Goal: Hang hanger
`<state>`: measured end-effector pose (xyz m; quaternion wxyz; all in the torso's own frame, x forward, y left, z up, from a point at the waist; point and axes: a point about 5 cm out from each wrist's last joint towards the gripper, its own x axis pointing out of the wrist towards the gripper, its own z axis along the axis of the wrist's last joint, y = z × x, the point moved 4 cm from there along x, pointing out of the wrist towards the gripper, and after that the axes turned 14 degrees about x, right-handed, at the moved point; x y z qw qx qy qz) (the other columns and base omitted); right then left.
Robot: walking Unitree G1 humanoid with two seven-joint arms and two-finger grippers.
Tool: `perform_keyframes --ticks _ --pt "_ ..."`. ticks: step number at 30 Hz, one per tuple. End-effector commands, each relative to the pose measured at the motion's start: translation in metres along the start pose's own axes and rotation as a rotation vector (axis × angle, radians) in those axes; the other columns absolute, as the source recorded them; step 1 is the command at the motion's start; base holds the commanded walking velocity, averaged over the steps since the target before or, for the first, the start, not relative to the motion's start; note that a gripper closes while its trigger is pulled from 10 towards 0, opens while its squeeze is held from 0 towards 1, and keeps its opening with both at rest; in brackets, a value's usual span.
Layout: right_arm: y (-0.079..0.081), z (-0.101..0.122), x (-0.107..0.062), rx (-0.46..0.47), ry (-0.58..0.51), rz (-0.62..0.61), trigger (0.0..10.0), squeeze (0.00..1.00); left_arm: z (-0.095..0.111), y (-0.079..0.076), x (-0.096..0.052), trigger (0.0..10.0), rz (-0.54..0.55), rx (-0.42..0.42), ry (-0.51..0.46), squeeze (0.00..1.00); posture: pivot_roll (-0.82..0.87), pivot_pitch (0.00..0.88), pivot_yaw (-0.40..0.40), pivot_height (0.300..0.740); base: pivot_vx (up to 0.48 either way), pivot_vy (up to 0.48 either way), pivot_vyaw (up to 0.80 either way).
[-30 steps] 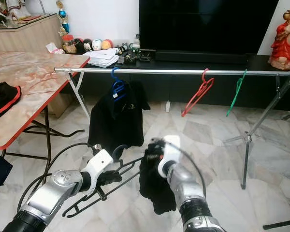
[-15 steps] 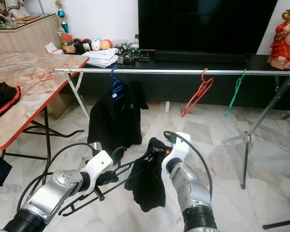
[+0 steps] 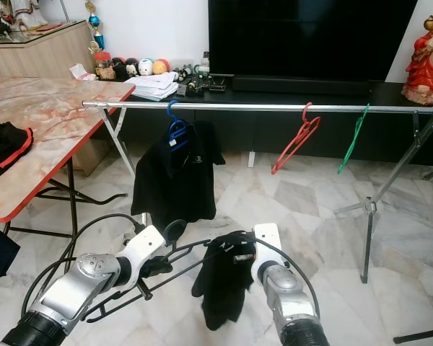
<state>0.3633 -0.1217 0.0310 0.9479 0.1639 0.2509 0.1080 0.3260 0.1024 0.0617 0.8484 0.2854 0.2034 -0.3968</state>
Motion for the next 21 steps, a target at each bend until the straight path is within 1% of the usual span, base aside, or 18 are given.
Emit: perform_keyframes --ticks 1,2,5,6,8,12,14,17,19,21 --pt "0.017 0.019 0.0 0.066 -0.064 0.102 10.0 0.0 0.011 0.005 -0.003 10.0 0.02 0.023 -0.042 0.0 0.08 0.0 0.041 0.74 0.0 0.0 0.0" --pt "0.029 0.028 -0.003 0.094 -0.091 0.183 10.0 0.0 0.016 0.003 -0.002 10.0 0.006 0.015 -0.068 0.0 0.08 0.0 0.042 0.74 0.0 0.0 0.0" --pt "0.039 0.039 -0.006 0.068 -0.13 0.246 10.0 0.0 0.024 -0.004 -0.002 10.0 -0.033 0.011 -0.111 0.0 0.08 0.0 0.043 0.74 0.0 0.0 0.0" --pt "0.04 0.04 -0.007 0.053 -0.132 0.252 10.0 0.0 0.025 -0.006 -0.002 10.0 -0.046 0.007 -0.122 0.0 0.08 0.0 0.043 0.74 0.0 0.0 0.0" --pt "0.036 0.042 -0.005 0.014 -0.139 0.229 10.0 0.0 0.029 -0.011 -0.003 10.0 -0.083 -0.001 -0.146 0.0 0.08 0.0 0.043 0.74 0.0 0.0 0.0" --pt "0.019 0.051 -0.002 -0.02 -0.174 0.128 10.0 0.0 0.031 -0.024 -0.01 10.0 -0.176 0.009 -0.172 0.0 0.09 0.0 0.04 0.74 0.0 0.0 0.0" --pt "0.013 0.057 -0.002 -0.032 -0.189 0.097 10.0 0.0 0.028 -0.026 -0.014 10.0 -0.192 0.016 -0.165 0.0 0.09 0.0 0.04 0.74 0.0 0.0 0.0" --pt "0.004 0.069 -0.003 -0.068 -0.22 0.042 10.0 0.0 0.016 -0.027 -0.018 10.0 -0.204 0.028 -0.13 0.0 0.09 0.0 0.039 0.74 0.0 0.0 0.0" --pt "0.002 0.07 -0.003 -0.078 -0.22 0.027 10.0 0.0 0.013 -0.026 -0.019 10.0 -0.198 0.025 -0.124 0.0 0.09 0.0 0.039 0.74 0.0 0.0 0.0" --pt "-0.004 0.066 -0.001 -0.106 -0.19 -0.008 10.0 0.0 0.013 -0.025 -0.02 10.0 -0.196 0.033 -0.12 0.0 0.09 0.0 0.036 0.74 0.0 0.0 0.0"
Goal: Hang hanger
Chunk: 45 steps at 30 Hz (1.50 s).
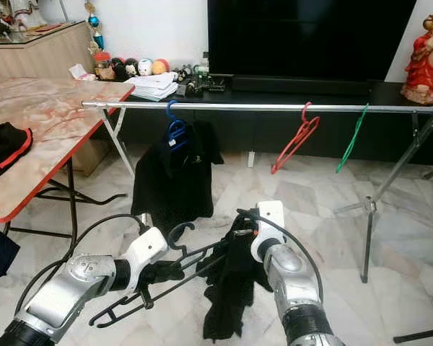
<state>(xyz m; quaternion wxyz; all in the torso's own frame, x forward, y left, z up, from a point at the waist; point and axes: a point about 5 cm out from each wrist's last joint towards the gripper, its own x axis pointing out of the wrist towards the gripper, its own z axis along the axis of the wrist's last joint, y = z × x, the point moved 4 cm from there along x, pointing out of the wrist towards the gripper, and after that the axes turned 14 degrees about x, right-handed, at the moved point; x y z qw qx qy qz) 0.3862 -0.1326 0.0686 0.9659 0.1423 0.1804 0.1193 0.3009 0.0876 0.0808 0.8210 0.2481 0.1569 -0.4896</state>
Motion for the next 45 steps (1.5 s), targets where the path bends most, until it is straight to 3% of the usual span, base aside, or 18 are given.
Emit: perform_keyframes --ticks 1,6,8,13,16,20,28,31,34,37,39,43,45 --pt "-0.006 0.018 0.002 -0.041 -0.042 -0.038 10.0 0.0 -0.007 -0.004 -0.003 10.0 -0.03 0.004 0.028 0.0 0.09 0.0 0.036 0.74 0.0 0.0 0.0" --pt "0.004 0.014 0.004 -0.006 -0.032 0.012 10.0 0.0 -0.003 -0.005 -0.002 10.0 -0.038 0.007 0.015 0.0 0.09 0.0 0.036 0.74 0.0 0.0 0.0" --pt "0.016 0.015 0.004 -0.002 -0.043 0.082 10.0 0.0 0.001 -0.008 0.001 10.0 -0.05 0.004 -0.004 0.0 0.09 0.0 0.036 0.74 0.0 0.0 0.0" --pt "0.058 0.029 -0.006 0.065 -0.09 0.356 10.0 0.0 0.002 -0.006 0.006 10.0 -0.032 -0.012 -0.016 0.0 0.08 0.0 0.037 0.74 0.0 0.0 0.0" --pt "0.078 0.032 -0.019 0.015 -0.091 0.521 10.0 0.0 -0.003 0.002 0.007 10.0 0.016 -0.01 0.008 0.0 0.08 0.0 0.038 0.74 0.0 0.0 0.0" --pt "0.072 0.015 -0.022 -0.093 0.006 0.523 10.0 0.0 -0.006 0.012 0.006 10.0 0.077 -0.004 0.027 0.0 0.08 0.0 0.039 0.74 0.0 0.0 0.0" --pt "0.025 -0.012 -0.01 -0.042 0.121 0.214 10.0 0.0 -0.004 0.042 0.007 10.0 0.281 -0.012 0.043 0.0 0.08 0.0 0.039 0.74 0.0 0.0 0.0" --pt "0.022 -0.015 -0.011 -0.036 0.132 0.196 10.0 0.0 -0.001 0.046 0.007 10.0 0.312 -0.016 0.029 0.0 0.08 0.0 0.038 0.74 0.0 0.0 0.0" --pt "0.034 -0.009 -0.014 -0.039 0.098 0.264 10.0 0.0 0.002 0.044 0.009 10.0 0.292 -0.037 0.01 0.0 0.08 0.0 0.04 0.74 0.0 0.0 0.0" --pt "0.064 0.011 -0.021 -0.025 0.019 0.44 10.0 0.0 0.001 0.039 0.013 10.0 0.276 -0.04 0.005 0.0 0.07 0.0 0.04 0.74 0.0 0.0 0.0" --pt "0.075 0.017 -0.028 -0.051 0.0 0.526 10.0 0.0 0.002 0.041 0.013 10.0 0.289 -0.043 0.001 0.0 0.08 0.0 0.04 0.74 0.0 0.0 0.0" --pt "0.091 0.016 -0.042 -0.127 0.022 0.663 10.0 0.0 0.005 0.044 0.013 10.0 0.312 -0.056 -0.016 0.0 0.07 0.0 0.039 0.74 0.0 0.0 0.0" --pt "0.088 0.009 -0.043 -0.172 0.063 0.653 10.0 0.0 0.007 0.047 0.013 10.0 0.328 -0.063 -0.029 0.0 0.07 0.0 0.038 0.74 0.0 0.0 0.0"
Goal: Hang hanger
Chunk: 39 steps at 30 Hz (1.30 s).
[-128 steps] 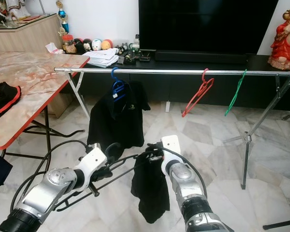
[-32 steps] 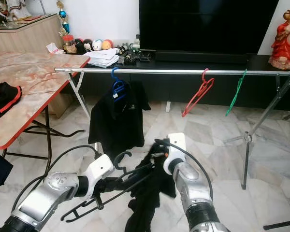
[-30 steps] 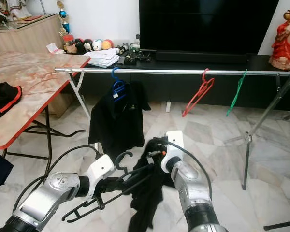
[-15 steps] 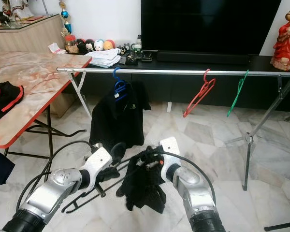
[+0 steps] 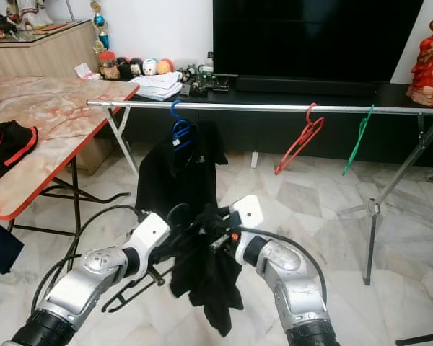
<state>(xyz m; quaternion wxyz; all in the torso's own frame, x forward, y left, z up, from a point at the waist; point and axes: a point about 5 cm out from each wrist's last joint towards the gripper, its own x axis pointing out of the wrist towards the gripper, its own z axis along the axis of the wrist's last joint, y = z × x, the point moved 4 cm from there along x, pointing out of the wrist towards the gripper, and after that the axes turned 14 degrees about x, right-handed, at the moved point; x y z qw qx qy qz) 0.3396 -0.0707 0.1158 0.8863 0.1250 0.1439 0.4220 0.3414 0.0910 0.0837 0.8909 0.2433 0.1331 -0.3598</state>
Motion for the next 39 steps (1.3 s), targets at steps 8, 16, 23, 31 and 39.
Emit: perform_keyframes --ticks 8,16,23,31,39 --pt "-0.027 -0.026 -0.011 -0.025 0.138 -0.164 10.0 0.0 0.015 0.014 0.003 10.0 0.066 -0.041 -0.069 0.0 0.07 0.0 0.04 0.74 0.0 0.0 0.0" --pt "-0.023 -0.036 -0.023 -0.172 0.259 -0.084 10.0 0.0 0.018 0.016 0.002 10.0 0.08 -0.062 -0.088 0.0 0.06 0.0 0.041 0.74 0.0 0.0 0.0" --pt "-0.006 -0.01 -0.024 -0.178 0.162 0.022 10.0 0.0 0.018 0.015 0.002 10.0 0.078 -0.071 -0.093 0.0 0.05 0.0 0.044 0.74 0.0 0.0 0.0" --pt "-0.001 -0.006 -0.022 -0.244 0.148 0.009 10.0 0.0 0.019 0.013 0.004 10.0 0.071 -0.091 -0.105 0.0 0.04 0.0 0.048 0.74 0.0 0.0 0.0" --pt "-0.014 -0.001 -0.018 -0.238 0.123 -0.077 10.0 0.0 0.023 0.009 0.004 10.0 0.046 -0.101 -0.123 0.0 0.05 0.0 0.039 0.74 0.0 0.0 0.0"
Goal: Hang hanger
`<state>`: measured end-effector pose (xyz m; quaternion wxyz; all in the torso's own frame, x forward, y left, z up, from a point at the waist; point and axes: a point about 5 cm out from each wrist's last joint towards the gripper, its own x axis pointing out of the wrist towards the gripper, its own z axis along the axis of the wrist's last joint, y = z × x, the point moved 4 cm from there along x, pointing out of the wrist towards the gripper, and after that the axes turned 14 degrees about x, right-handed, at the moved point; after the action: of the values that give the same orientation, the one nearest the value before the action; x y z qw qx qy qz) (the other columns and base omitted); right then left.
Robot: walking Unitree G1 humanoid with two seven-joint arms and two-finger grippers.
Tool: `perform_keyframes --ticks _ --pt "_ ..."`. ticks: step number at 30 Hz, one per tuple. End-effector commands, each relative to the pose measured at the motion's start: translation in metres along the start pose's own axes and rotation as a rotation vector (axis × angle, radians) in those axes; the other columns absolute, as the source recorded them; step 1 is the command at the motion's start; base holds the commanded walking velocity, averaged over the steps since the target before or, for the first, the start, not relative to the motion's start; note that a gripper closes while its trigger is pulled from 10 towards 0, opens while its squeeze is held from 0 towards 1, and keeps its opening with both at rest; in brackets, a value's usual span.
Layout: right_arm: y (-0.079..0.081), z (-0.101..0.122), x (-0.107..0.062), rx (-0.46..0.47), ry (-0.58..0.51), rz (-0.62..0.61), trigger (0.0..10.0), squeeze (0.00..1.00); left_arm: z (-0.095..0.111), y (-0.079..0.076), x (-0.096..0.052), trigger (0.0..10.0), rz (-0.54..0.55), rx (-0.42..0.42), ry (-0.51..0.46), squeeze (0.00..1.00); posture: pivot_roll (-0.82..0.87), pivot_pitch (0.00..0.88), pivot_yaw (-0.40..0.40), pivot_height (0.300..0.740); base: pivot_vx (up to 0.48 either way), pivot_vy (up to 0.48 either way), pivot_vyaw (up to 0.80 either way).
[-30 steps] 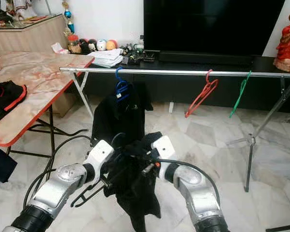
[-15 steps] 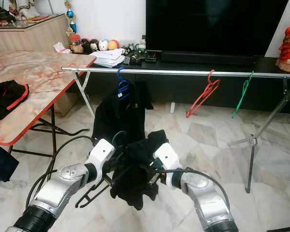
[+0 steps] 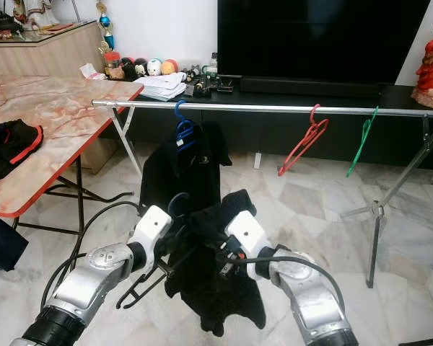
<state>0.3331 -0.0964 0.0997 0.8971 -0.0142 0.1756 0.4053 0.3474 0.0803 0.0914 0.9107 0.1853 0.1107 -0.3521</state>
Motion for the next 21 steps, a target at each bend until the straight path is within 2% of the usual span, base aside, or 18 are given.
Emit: perform_keyframes --ticks 1,2,3,5,8,10,13,15,17,18,21 --pt "0.0 0.014 0.001 -0.018 -0.046 0.004 10.0 0.0 0.012 0.008 -0.002 10.0 0.021 -0.001 -0.041 0.0 0.05 0.0 0.039 0.74 0.0 0.0 0.0" --pt "0.002 0.036 0.001 0.002 -0.155 0.012 10.0 0.0 0.012 0.005 -0.003 10.0 0.0 -0.006 -0.045 0.0 0.05 0.0 0.038 0.74 0.0 0.0 0.0" --pt "0.001 0.044 0.001 0.005 -0.193 0.004 10.0 0.0 0.012 0.003 -0.003 10.0 -0.009 -0.007 -0.046 0.0 0.05 0.0 0.038 0.74 0.0 0.0 0.0" --pt "-0.01 0.066 0.0 0.056 -0.307 -0.071 10.0 0.0 0.013 -0.002 -0.004 10.0 -0.043 -0.003 -0.051 0.0 0.05 0.0 0.037 0.74 0.0 0.0 0.0" --pt "-0.013 0.078 0.001 0.101 -0.359 -0.078 10.0 0.0 0.014 -0.008 -0.005 10.0 -0.083 0.002 -0.06 0.0 0.06 0.0 0.036 0.74 0.0 0.0 0.0" --pt "-0.011 0.079 0.001 0.095 -0.366 -0.072 10.0 0.0 0.015 -0.01 -0.005 10.0 -0.095 0.002 -0.063 0.0 0.06 0.0 0.034 0.74 0.0 0.0 0.0" --pt "-0.004 0.072 0.005 0.087 -0.32 -0.032 10.0 0.0 0.016 -0.014 -0.007 10.0 -0.122 0.008 -0.068 0.0 0.06 0.0 0.032 0.74 0.0 0.0 0.0" --pt "0.004 0.046 0.009 0.048 -0.187 0.011 10.0 0.0 0.018 -0.017 -0.008 10.0 -0.136 0.008 -0.077 0.0 0.06 0.0 0.032 0.74 0.0 0.0 0.0" --pt "0.005 0.044 0.009 0.05 -0.175 0.018 10.0 0.0 0.018 -0.017 -0.008 10.0 -0.136 0.008 -0.077 0.0 0.06 0.0 0.031 0.74 0.0 0.0 0.0" --pt "0.007 0.029 0.008 0.036 -0.092 0.036 10.0 0.0 0.019 -0.017 -0.008 10.0 -0.137 0.008 -0.079 0.0 0.06 0.0 0.031 0.74 0.0 0.0 0.0" --pt "0.004 0.015 0.005 0.002 -0.02 0.029 10.0 0.0 0.02 -0.017 -0.007 10.0 -0.138 0.007 -0.081 0.0 0.06 0.0 0.03 0.74 0.0 0.0 0.0"
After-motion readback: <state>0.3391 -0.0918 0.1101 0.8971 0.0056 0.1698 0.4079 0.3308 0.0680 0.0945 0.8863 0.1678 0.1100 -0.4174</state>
